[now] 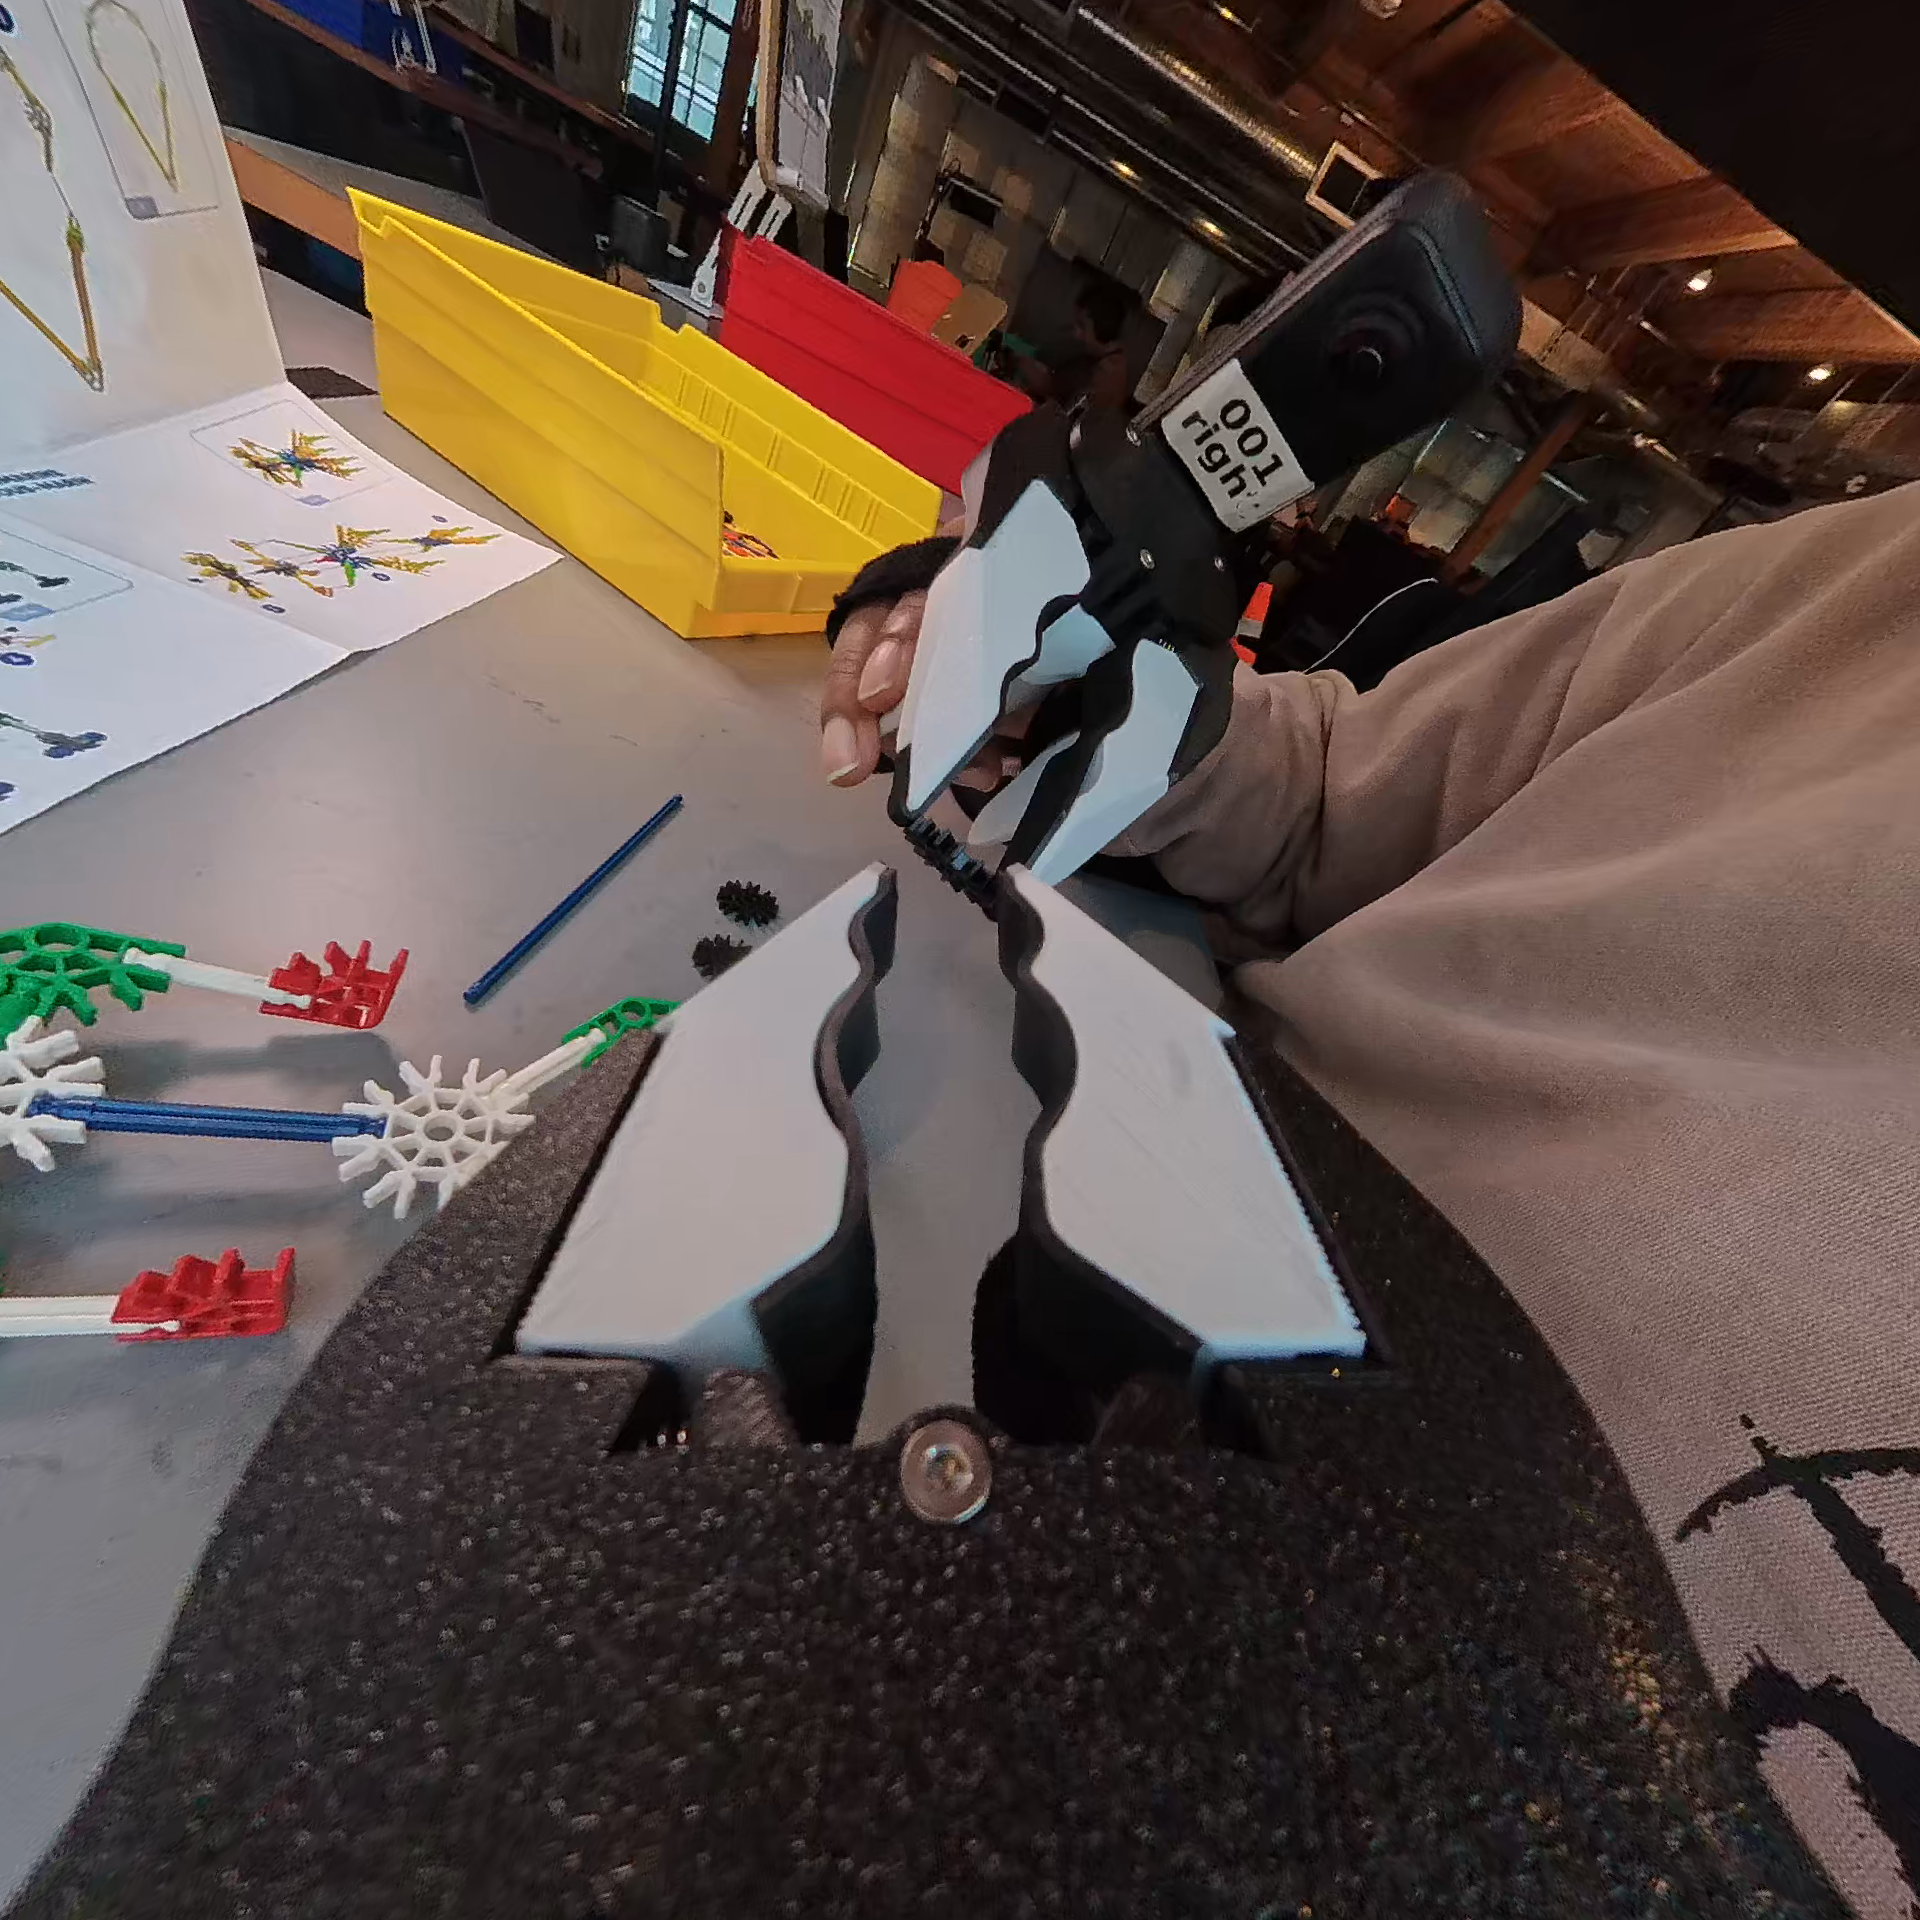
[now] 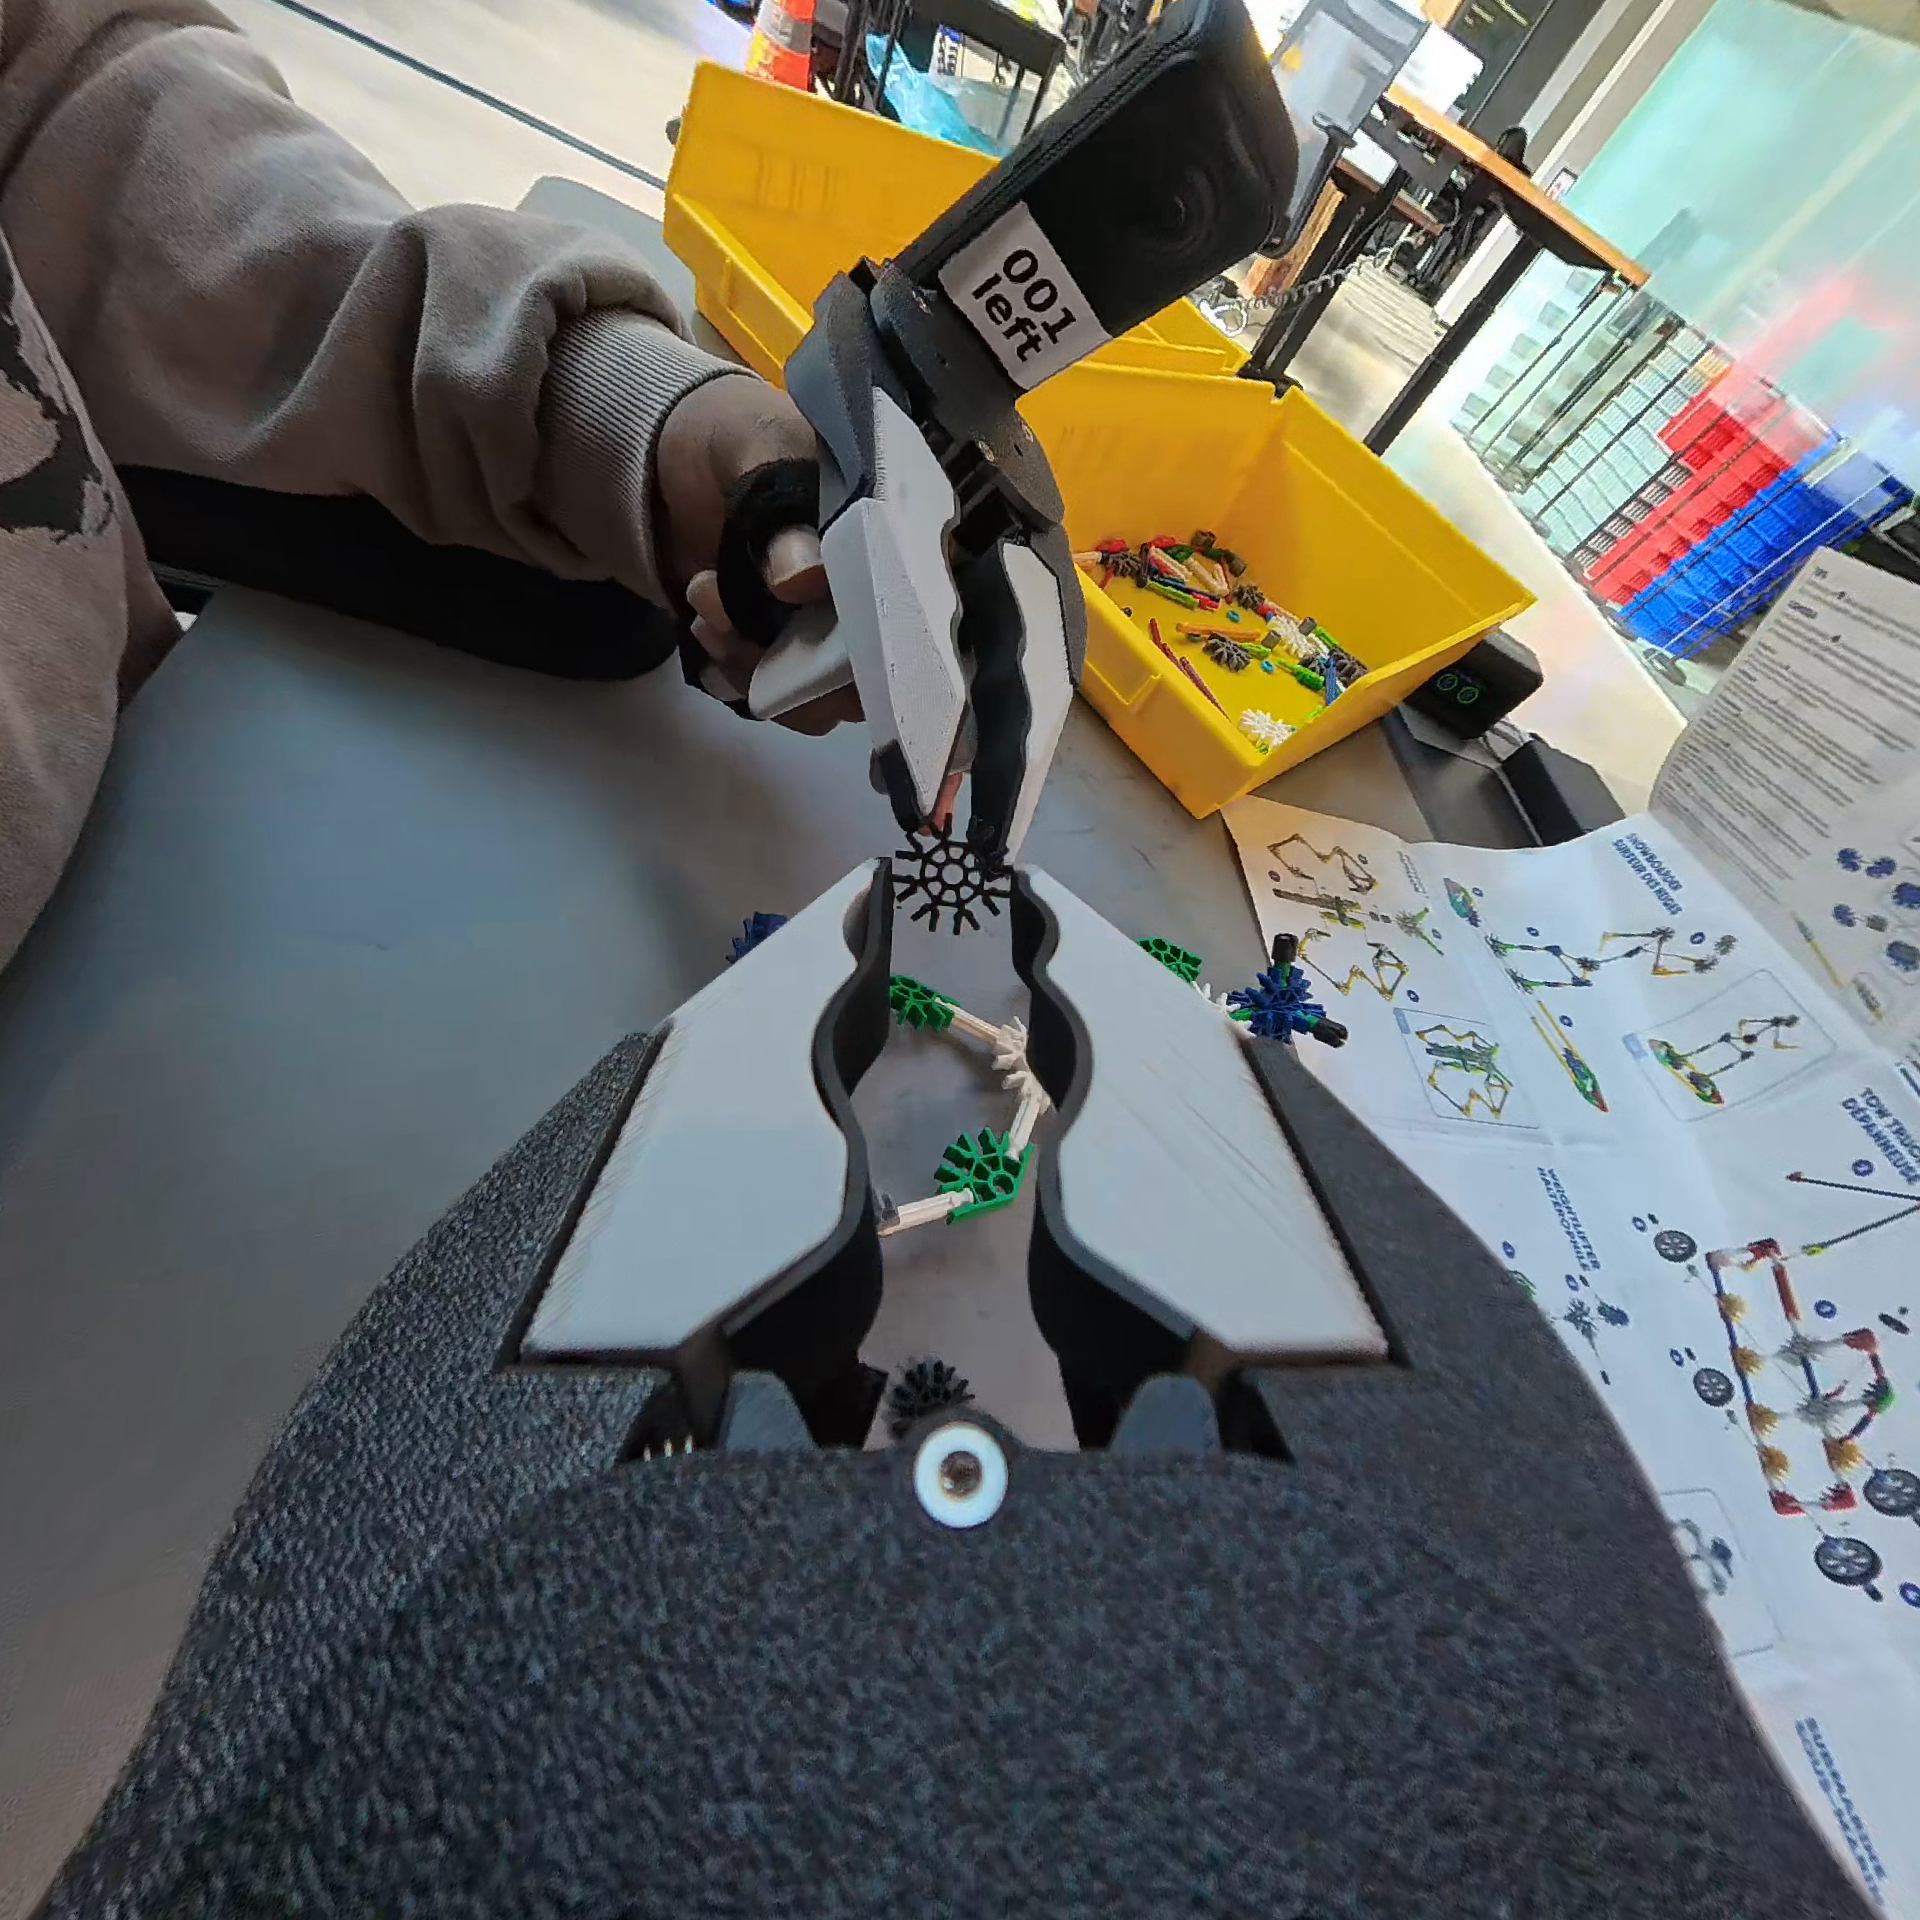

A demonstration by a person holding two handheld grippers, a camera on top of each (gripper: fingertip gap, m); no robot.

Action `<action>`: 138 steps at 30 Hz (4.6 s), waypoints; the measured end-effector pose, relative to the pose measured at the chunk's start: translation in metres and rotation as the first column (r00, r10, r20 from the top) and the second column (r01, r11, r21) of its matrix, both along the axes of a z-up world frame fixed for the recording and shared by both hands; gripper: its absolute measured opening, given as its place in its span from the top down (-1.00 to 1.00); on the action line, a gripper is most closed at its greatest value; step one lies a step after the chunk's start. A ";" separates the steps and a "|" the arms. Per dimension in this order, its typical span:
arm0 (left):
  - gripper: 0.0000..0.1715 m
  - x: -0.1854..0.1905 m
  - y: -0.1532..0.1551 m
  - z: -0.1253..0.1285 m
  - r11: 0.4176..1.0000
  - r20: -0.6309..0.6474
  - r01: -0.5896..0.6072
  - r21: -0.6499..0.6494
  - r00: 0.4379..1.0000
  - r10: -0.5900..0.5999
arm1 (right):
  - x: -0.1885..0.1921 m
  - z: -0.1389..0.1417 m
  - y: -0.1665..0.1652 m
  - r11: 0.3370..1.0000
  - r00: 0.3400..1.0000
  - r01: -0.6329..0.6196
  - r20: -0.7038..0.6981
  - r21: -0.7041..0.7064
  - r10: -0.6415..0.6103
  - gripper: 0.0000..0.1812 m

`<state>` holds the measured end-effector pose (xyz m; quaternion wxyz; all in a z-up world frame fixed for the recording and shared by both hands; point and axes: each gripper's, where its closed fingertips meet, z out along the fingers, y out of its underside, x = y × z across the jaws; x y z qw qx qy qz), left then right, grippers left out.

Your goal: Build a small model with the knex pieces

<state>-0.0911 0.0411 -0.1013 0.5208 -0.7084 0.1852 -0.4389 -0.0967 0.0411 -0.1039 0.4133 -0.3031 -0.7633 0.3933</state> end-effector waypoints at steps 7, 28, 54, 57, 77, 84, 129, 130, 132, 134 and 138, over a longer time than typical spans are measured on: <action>0.92 -0.002 0.002 -0.006 0.999 0.025 0.001 -0.054 1.000 0.000 | -0.007 -0.007 0.004 0.992 0.999 0.043 -0.036 0.119 -0.039 0.77; 0.97 -0.174 0.008 -0.107 0.857 -0.905 -0.497 0.136 0.289 0.311 | 0.036 -0.003 0.166 0.869 0.897 0.428 0.000 -0.247 -0.442 0.60; 0.59 -0.093 0.030 -0.060 0.920 -0.408 -0.392 0.009 0.839 0.361 | 0.032 -0.058 0.161 0.892 0.894 0.437 0.163 -0.113 -0.417 0.74; 0.59 -0.090 0.028 -0.069 0.930 -0.443 -0.368 -0.019 0.837 0.322 | 0.034 -0.064 0.162 0.894 0.890 0.439 0.183 -0.093 -0.418 0.75; 0.80 -0.043 0.003 -0.107 0.974 -0.548 -0.124 -0.187 0.837 0.001 | 0.047 -0.112 0.137 0.940 0.848 0.338 0.418 0.045 -0.326 0.80; 0.90 -0.062 0.006 -0.106 0.971 -0.577 -0.176 -0.164 0.816 0.050 | 0.049 -0.113 0.135 0.937 0.834 0.345 0.441 0.052 -0.331 0.86; 0.70 -0.098 0.034 -0.072 0.955 -0.474 -0.296 -0.007 0.842 0.258 | 0.058 -0.097 0.133 0.948 0.864 0.311 0.435 -0.070 -0.252 1.00; 0.70 -0.098 0.034 -0.071 0.952 -0.477 -0.305 0.000 0.837 0.268 | 0.058 -0.098 0.132 0.951 0.865 0.303 0.437 -0.063 -0.246 1.00; 0.70 -0.098 0.034 -0.071 0.949 -0.486 -0.314 0.011 0.828 0.280 | 0.058 -0.099 0.129 0.957 0.868 0.286 0.438 -0.054 -0.234 1.00; 0.70 -0.097 0.034 -0.071 0.948 -0.494 -0.318 0.021 0.821 0.286 | 0.058 -0.097 0.125 0.962 0.877 0.268 0.428 -0.060 -0.217 1.00; 0.70 -0.089 0.033 -0.070 0.955 -0.498 -0.294 0.036 0.823 0.272 | 0.055 -0.085 0.118 0.966 0.904 0.241 0.384 -0.091 -0.189 1.00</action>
